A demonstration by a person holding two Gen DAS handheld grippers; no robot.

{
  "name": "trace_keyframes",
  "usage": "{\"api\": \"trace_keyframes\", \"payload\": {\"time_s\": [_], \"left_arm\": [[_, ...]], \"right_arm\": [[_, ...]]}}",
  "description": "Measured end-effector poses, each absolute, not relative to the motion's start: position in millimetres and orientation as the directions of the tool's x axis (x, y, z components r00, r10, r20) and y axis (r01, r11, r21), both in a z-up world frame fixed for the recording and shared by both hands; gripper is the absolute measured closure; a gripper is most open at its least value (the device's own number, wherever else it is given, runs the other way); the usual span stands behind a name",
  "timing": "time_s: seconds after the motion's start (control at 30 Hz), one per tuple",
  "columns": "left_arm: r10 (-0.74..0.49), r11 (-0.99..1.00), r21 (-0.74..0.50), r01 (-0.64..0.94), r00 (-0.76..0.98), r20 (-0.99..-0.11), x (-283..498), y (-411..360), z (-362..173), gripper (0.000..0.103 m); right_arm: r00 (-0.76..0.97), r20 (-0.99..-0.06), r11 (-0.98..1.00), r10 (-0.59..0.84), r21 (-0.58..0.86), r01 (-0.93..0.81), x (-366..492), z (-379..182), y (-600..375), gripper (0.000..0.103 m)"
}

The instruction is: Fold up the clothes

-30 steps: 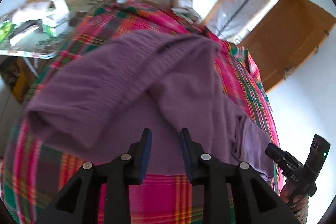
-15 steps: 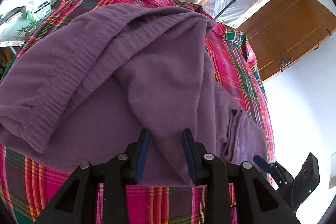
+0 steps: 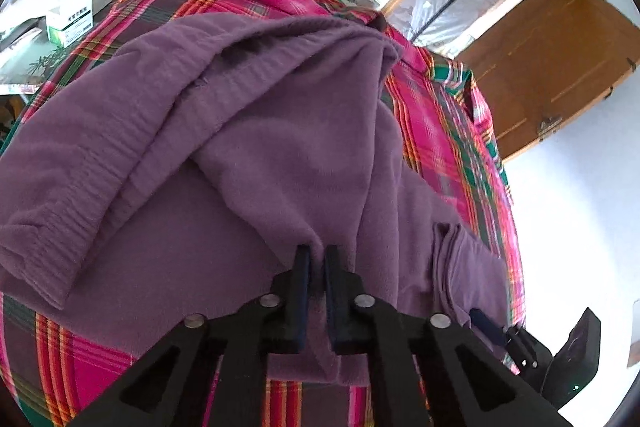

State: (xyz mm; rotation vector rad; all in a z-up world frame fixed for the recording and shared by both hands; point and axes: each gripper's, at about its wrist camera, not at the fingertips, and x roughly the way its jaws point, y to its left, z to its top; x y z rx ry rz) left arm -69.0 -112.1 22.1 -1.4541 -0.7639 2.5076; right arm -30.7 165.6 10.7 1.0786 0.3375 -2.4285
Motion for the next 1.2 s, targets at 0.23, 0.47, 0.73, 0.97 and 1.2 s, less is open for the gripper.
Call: {"api": "trace_keyframes", "payload": {"time_s": [0.23, 0.47, 0.73, 0.97, 1.2], "left_arm": [[0.366, -0.847, -0.518, 0.116, -0.579, -0.728, -69, -114, 40, 0.097], [0.358, -0.844, -0.526, 0.109, -0.615, -0.703, -72, -112, 52, 0.098], [0.354, -0.841, -0.53, 0.112, -0.626, -0.695, -74, -112, 58, 0.097], [0.343, -0.845, -0.52, 0.123, -0.621, -0.705, -76, -109, 54, 0.097], [0.34, -0.845, -0.52, 0.126, -0.624, -0.703, -78, -105, 56, 0.097]], "right_arm": [[-0.633, -0.703, -0.887, -0.324, -0.008, 0.462, -27, 26, 180, 0.097], [-0.684, -0.663, -0.927, -0.304, 0.04, 0.374, -30, 42, 212, 0.097], [-0.723, -0.64, -0.959, -0.262, 0.086, 0.272, -29, 47, 248, 0.098], [-0.751, -0.627, -0.978, -0.208, 0.125, 0.166, -28, 47, 286, 0.098], [-0.762, -0.641, -0.994, -0.097, 0.104, 0.039, -31, 41, 322, 0.098]]}}
